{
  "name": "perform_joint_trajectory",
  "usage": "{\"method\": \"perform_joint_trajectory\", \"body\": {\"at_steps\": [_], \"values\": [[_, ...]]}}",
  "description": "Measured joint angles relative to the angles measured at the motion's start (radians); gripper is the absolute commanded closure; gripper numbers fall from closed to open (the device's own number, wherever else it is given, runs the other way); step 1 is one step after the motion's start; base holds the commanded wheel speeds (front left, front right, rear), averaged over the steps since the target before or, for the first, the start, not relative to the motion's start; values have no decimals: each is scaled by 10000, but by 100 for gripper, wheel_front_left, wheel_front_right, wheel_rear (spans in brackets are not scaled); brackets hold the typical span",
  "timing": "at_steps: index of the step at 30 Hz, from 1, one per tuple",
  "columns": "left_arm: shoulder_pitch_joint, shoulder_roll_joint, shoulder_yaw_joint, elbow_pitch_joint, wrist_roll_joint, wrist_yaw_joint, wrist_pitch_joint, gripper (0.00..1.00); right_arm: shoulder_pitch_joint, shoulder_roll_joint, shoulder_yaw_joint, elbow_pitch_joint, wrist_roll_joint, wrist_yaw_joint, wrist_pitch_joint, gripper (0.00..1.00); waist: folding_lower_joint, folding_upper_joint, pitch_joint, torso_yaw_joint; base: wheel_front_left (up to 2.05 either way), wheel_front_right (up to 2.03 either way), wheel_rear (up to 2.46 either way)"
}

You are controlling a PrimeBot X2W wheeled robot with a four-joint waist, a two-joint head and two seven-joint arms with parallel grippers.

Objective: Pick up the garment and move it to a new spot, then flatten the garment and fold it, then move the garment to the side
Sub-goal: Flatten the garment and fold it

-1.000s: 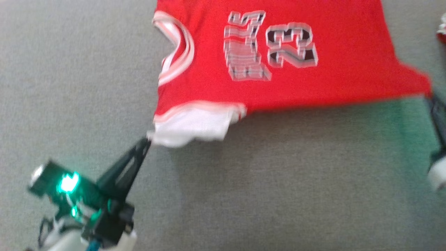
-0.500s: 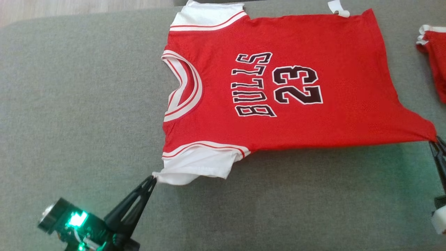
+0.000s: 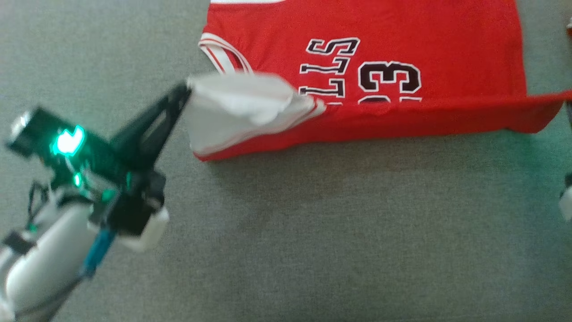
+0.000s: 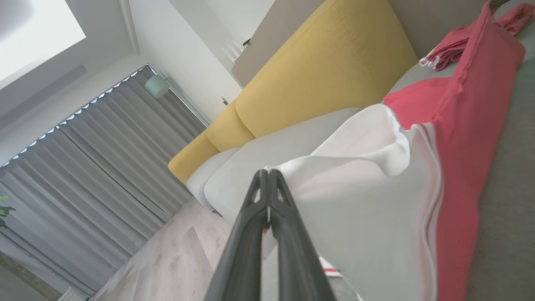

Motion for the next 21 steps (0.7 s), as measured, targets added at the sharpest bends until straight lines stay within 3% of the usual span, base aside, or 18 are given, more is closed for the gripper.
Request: {"method": "perform_joint_trajectory", "body": {"at_steps": [13, 14, 15, 18, 21], "values": [[-3639, -1083, -150, 2489, 384, -1127, 0, 100, -3018, -554, 1555, 2044, 368, 0, 138, 100, 0, 0, 1323, -82, 0, 0, 0], [-3756, -1191, -165, 2732, 372, -1166, 0, 100, -3188, -552, 1645, 2215, 368, 0, 33, 87, 0, 0, 1405, -90, 0, 0, 0], [-3886, -1413, -188, 3150, 207, -1254, 0, 0, -3495, -525, 1824, 2568, 458, 0, -224, 0, 0, 0, 1532, -108, 0, 0, 0], [-3858, -1639, -196, 3515, 56, -1195, 0, 0, -3787, -362, 1873, 2957, 420, 0, -738, 0, 1, -1, 1545, -138, 0, 0, 0], [-3518, -1860, 102, 3526, -341, -742, 0, 0, -3841, -54, 1755, 3147, 249, 0, -1498, 0, -3, 0, 1359, -146, 0, 0, 0]]}}
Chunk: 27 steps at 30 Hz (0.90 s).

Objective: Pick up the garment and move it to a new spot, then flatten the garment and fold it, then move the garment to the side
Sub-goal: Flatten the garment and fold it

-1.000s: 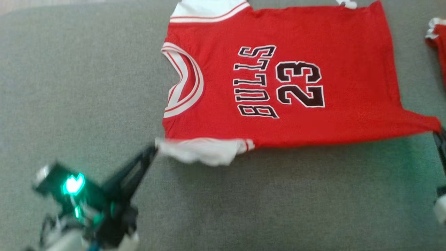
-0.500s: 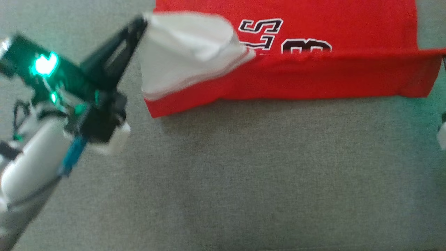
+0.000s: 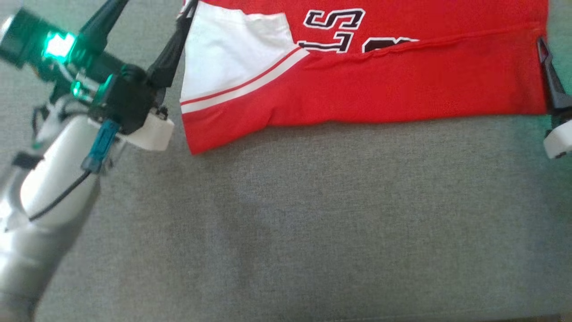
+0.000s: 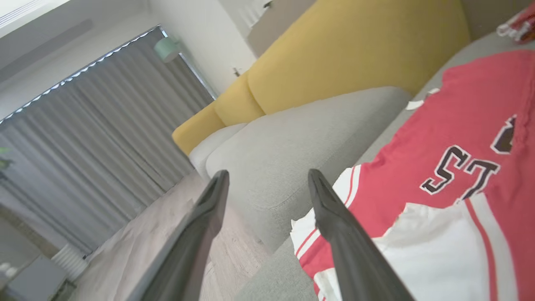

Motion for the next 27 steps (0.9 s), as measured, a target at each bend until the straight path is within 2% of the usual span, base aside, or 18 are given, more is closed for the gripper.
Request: {"method": "perform_joint_trajectory", "body": {"at_steps": [2, 5, 8, 11, 14, 18, 27], "values": [[627, -186, 366, -79, -458, 332, 0, 0, 48, 320, -230, 140, -113, 0, -378, 0, 0, 0, -188, -2, 0, 0, 0], [2107, -637, 832, -230, -1290, 594, 0, 0, 355, 815, -522, 205, -207, 0, -721, 0, -1, 0, -538, 5, 0, 0, 0], [3601, -1162, 1233, -184, -2057, 644, 10, 0, 1014, 1321, -740, 349, -207, 0, -895, 0, -2, 0, -902, 8, 0, 0, 0], [4471, -1396, 1338, 268, -2199, 727, 13, 0, 1583, 1779, -867, 652, -213, 0, -1001, 0, -3, 0, -1220, -31, 0, 0, 0], [4783, -1699, 1455, 928, -2366, 719, 13, 0, 1752, 2054, -880, 828, -282, 0, -1020, 0, -3, 0, -1442, -128, 0, 0, 0], [4824, -2065, 1461, 1639, -2575, 462, 13, 0, 1750, 2173, -849, 901, -362, 0, -1104, 0, -2, 0, -1584, -356, 0, 0, 0], [4635, -2219, 1327, 3035, -2606, 274, 12, 0, 1749, 2339, -849, 1058, -443, 0, -1177, 0, -1, 1, -1599, -683, 0, 0, 0]]}}
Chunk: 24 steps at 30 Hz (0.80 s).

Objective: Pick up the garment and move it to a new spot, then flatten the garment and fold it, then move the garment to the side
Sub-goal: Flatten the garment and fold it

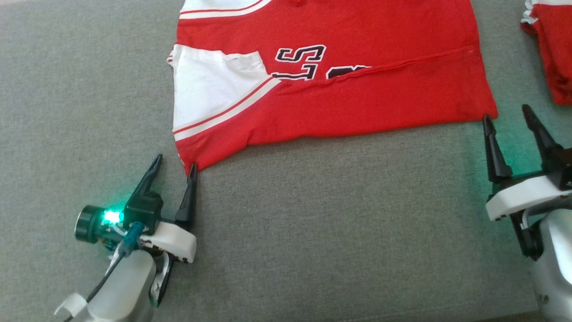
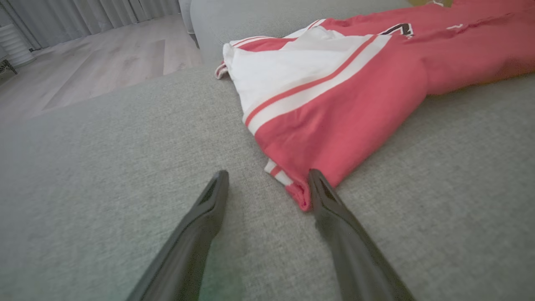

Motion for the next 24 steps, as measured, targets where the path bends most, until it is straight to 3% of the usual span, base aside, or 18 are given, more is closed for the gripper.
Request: {"method": "perform_joint_trajectory", "body": {"at_steps": [1, 2, 3, 4, 7, 9, 24], "values": [[-50, -13, -27, 102, -2, -86, 0, 16, 1, 46, 0, 29, 0, 0, 0, 0, 0, 0, -3, -19, 0, 0, 0], [-94, -15, -73, 190, -8, -184, 2, 53, 1, 75, 6, 69, 0, 0, 0, 0, 0, 0, -11, -35, 0, 0, 0], [-128, -15, -121, 257, -29, -311, 2, 71, 2, 96, 6, 98, 0, 0, -2, 0, 0, 0, -18, -49, 0, 0, 0], [-154, -25, -161, 307, -31, -464, 31, 100, 4, 104, 4, 125, 0, 0, -2, 0, 0, 0, -26, -66, 0, 0, 0], [-261, -38, -399, 420, -107, -972, 211, 100, 19, 138, 4, 176, 2, 0, -2, 0, 1, 0, -71, -115, 0, 0, 0], [-263, -36, -428, 468, -136, -1039, 219, 100, 68, 173, 44, 253, 61, 0, -2, 0, 1, 0, -127, -135, 0, 0, 0], [-213, 401, -756, -548, 502, -535, 190, 100, 47, 61, 17, 1131, 1392, 0, 418, 0, 3, 0, -284, 331, 0, 0, 0]]}}
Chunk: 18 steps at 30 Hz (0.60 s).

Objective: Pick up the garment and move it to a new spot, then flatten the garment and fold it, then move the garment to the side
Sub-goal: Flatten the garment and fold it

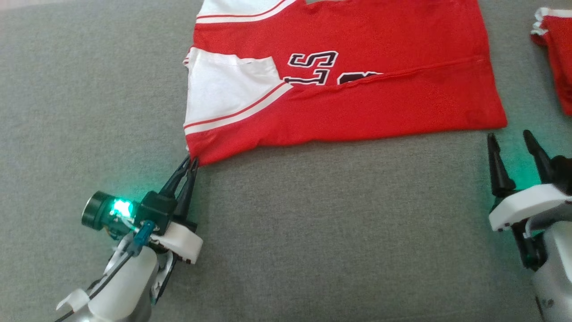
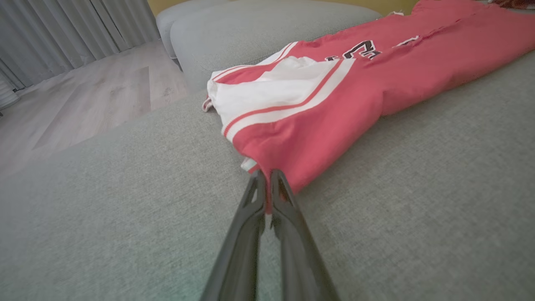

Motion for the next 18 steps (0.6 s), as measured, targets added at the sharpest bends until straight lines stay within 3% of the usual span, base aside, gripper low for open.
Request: {"method": "perform_joint_trajectory", "body": {"at_steps": [13, 14, 16, 17, 18], "values": [[-14, 353, -159, -1034, 274, 203, 2, 100, -1386, -523, 399, 1526, 938, 0, 694, 0, 0, 0, 182, 335, 0, 0, 0], [-17, 366, -184, -1078, 274, 205, 15, 100, -1459, -525, 510, 1714, 1030, 0, 911, 6, 0, 0, 182, 364, 0, 0, 0], [-17, 395, -222, -1183, 274, 207, 15, 100, -1535, -529, 761, 2002, 1319, 0, 1344, 32, -1, 0, 177, 425, 0, 0, 0], [-17, 407, -234, -1214, 276, 211, 15, 100, -1581, -539, 840, 2057, 1522, 0, 1461, 52, -1, 0, 168, 454, 0, 0, 0], [-17, 416, -255, -1246, 276, 247, 15, 100, -1634, -579, 928, 2077, 1684, 0, 1567, 79, -1, 0, 156, 479, 0, 0, 0]]}}
